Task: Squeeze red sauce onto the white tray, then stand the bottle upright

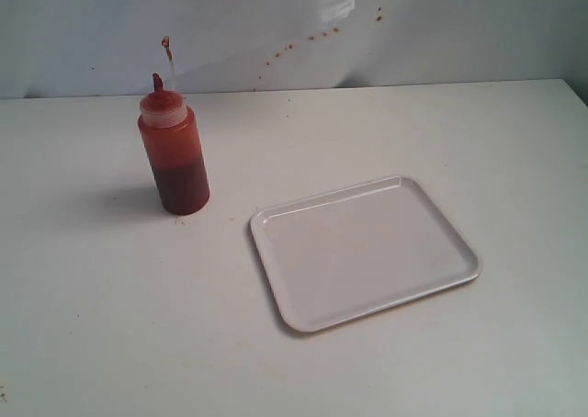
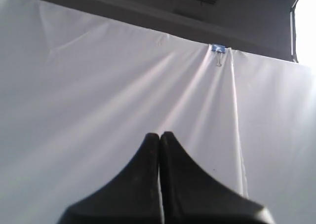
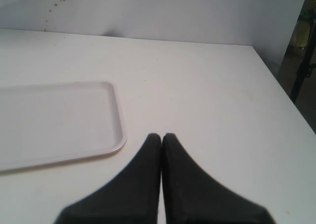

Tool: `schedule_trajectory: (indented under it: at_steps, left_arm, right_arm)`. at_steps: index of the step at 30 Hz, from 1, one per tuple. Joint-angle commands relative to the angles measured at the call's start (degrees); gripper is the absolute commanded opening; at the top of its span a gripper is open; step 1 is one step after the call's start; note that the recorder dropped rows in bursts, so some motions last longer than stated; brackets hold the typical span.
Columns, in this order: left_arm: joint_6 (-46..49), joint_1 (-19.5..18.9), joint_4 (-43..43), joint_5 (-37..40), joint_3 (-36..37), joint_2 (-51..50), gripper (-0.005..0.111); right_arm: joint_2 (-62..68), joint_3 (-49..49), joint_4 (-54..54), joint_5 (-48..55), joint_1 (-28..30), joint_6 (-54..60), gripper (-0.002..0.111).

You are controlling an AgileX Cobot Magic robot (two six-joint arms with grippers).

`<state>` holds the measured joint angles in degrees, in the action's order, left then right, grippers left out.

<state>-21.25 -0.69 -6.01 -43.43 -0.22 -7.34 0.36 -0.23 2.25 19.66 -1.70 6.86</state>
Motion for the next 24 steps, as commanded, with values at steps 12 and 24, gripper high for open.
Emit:
schedule_trajectory:
  at_steps: [12, 24]
  left_arm:
    - [3.8, 0.3, -17.0, -26.5, -9.8, -65.4, 0.0]
    - [3.8, 0.3, -25.8, -26.5, -28.1, -91.9, 0.0]
  right_arm:
    - [-0.4, 0.2, 0.2, -0.1, -0.2, 0.0, 0.0]
    - [-0.4, 0.2, 0.2, -0.1, -0.2, 0.0, 0.0]
